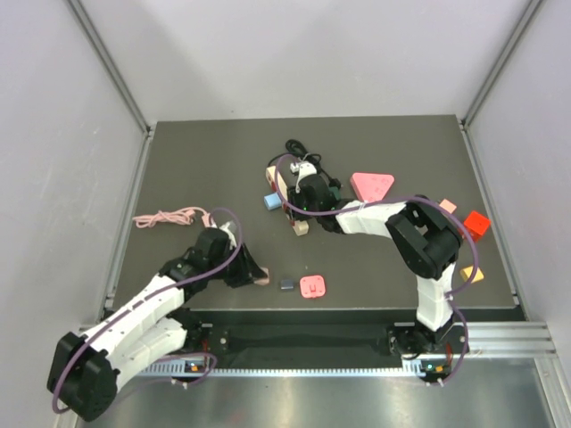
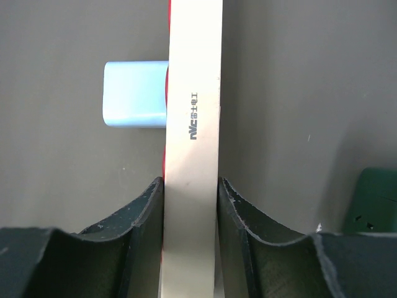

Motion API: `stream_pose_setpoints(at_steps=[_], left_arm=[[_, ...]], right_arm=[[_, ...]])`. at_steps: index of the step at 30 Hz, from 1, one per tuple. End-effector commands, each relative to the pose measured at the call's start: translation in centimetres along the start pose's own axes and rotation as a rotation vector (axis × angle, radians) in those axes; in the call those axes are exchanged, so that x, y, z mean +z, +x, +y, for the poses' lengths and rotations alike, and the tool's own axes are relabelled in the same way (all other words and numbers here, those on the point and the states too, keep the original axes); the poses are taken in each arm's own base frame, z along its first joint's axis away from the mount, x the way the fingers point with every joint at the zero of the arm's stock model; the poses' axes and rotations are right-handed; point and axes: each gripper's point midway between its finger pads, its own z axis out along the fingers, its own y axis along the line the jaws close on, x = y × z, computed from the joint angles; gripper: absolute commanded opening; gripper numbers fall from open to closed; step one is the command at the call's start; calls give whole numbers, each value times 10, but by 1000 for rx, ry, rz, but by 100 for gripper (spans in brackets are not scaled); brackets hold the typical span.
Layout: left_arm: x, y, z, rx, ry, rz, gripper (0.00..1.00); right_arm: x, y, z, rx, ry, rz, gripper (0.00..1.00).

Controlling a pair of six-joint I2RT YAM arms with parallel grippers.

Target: Pull the plug off the socket

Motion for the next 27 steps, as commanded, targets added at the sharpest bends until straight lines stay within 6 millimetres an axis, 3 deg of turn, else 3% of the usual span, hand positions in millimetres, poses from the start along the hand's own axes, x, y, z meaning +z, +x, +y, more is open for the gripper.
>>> stream_pose_setpoints(at_steps=[1, 10, 21, 27], left_arm=[[1, 18, 5, -72, 7, 19, 0], [13, 30, 14, -96, 13, 48, 0], [18, 24, 18, -83, -20, 26, 0], [22, 25, 18, -86, -12, 37, 13]], right_arm=[[2, 51, -22, -32, 50, 165, 0], [3, 52, -19, -29, 33, 170, 0], [2, 52, -17, -31, 20, 170, 0], [3, 52, -15, -28, 11, 173, 0]])
